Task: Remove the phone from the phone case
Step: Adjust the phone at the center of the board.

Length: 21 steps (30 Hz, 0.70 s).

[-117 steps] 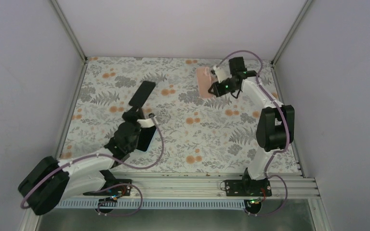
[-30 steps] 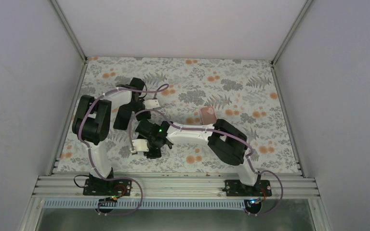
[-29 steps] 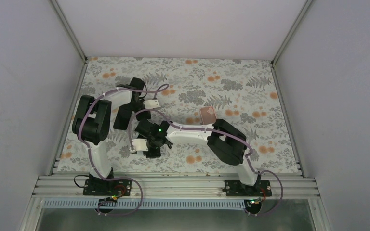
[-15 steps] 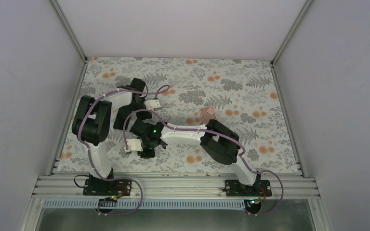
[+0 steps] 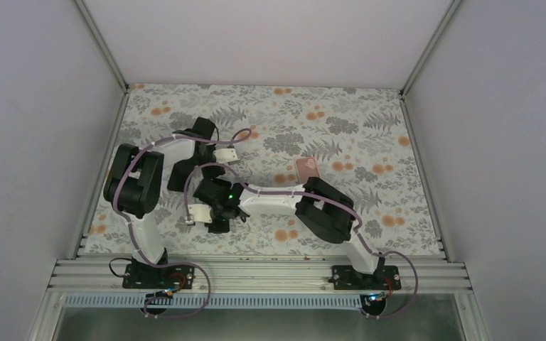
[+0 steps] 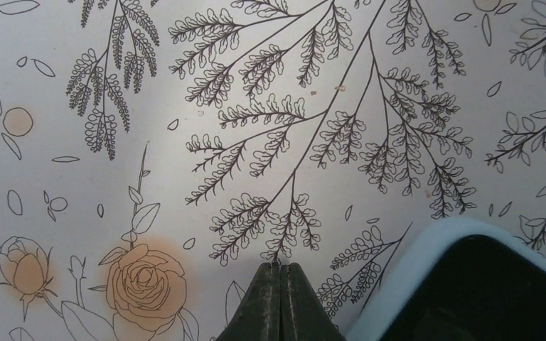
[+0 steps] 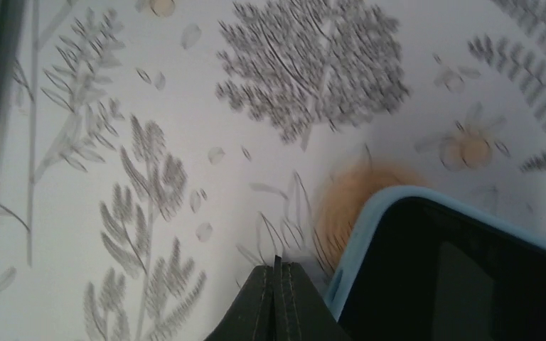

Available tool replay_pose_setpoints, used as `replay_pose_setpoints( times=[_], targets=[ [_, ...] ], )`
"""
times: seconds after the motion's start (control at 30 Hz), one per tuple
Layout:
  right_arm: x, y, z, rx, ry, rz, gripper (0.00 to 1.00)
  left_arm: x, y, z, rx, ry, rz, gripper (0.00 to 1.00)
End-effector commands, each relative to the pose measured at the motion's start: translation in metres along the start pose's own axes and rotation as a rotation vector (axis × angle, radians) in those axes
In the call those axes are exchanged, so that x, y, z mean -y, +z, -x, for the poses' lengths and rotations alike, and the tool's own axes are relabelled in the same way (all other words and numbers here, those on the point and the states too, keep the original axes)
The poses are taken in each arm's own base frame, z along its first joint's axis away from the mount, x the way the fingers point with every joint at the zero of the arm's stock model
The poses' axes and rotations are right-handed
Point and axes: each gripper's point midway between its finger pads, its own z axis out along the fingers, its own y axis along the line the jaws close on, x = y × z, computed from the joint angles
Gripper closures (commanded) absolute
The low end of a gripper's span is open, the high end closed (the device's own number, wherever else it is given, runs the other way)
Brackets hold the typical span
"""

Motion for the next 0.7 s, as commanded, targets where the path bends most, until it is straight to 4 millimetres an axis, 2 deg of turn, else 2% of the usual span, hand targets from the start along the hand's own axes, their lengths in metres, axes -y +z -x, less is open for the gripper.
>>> replay_pose_setpoints(
  times=[0.0, 0.23, 0.43, 0.67],
  targets=[
    [0.037, -0.025, -0.023, -0.037, 0.028, -0.14, 0.97, 0.039, 0.03, -0.064, -0.224, -0.02, -0.115, 0.98],
    [0.05, -0.065, -0.056, -0.03, 0.076, -0.158, 0.97, 0.047, 0.03, -0.07, -0.244, -0.024, -0.132, 0.98],
    [0.062, -0.065, -0.085, -0.043, 0.111, -0.186, 0.97, 0.056, 0.03, -0.069, -0.253, -0.032, -0.154, 0.98],
    [0.104, -0.077, -0.123, -0.065, 0.152, -0.288, 0.97, 0.082, 0.023, -0.082, -0.275, -0.049, -0.194, 0.98]
  ],
)
